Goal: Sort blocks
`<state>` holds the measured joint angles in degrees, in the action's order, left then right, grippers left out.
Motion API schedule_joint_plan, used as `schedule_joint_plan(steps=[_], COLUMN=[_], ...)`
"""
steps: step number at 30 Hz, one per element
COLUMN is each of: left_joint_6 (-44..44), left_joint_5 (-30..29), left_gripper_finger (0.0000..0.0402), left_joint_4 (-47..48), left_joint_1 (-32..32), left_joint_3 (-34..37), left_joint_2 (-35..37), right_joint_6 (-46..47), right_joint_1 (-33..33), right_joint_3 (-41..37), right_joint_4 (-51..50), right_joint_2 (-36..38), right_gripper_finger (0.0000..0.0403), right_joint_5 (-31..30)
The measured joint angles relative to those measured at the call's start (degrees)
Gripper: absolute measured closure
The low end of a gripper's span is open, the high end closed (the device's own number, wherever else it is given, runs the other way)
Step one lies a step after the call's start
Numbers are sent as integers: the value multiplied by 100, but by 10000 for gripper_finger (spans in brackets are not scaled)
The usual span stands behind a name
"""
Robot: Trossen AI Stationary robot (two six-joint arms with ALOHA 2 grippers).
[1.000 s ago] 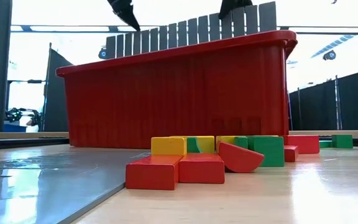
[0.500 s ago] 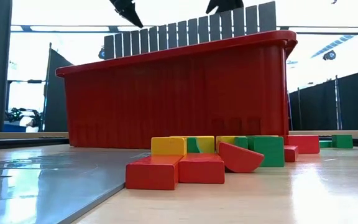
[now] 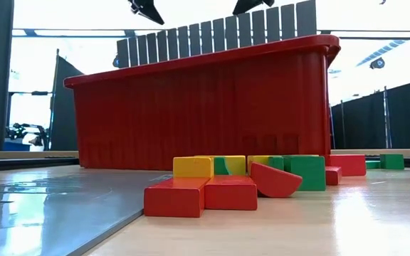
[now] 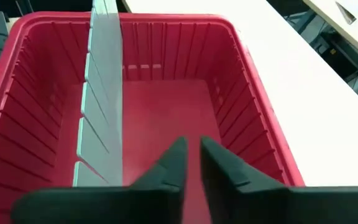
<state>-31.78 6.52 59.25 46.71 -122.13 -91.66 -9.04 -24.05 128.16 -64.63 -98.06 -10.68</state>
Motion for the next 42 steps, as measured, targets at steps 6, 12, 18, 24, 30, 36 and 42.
schedule_joint_plan(steps=[6,12,18,24,30,36,42], left_joint_6=[433,602,670,812,1162,1460,1829], left_joint_5=[692,1494,1793,1960,1967,1827,1738], left_gripper_finger=[401,401,402,402,402,402,402], left_joint_4=[-53,14,32,34,34,-52,-735], left_joint_1=[280,384,383,381,381,381,374], left_joint_3=[0,38,118,118,118,471,1761], left_joint_2=[87,106,107,207,563,1166,2021], right_joint_6=[185,429,635,735,801,984,1159], right_joint_1=[0,19,28,260,689,949,1301], right_joint_3=[0,-2,-1,-68,-225,-226,-475], right_joint_4=[60,308,1118,1337,1590,1783,1834], right_joint_2=[22,74,313,356,356,431,435], right_gripper_finger=[401,403,403,403,403,403,403], right_joint_5=[1,34,254,345,260,162,114])
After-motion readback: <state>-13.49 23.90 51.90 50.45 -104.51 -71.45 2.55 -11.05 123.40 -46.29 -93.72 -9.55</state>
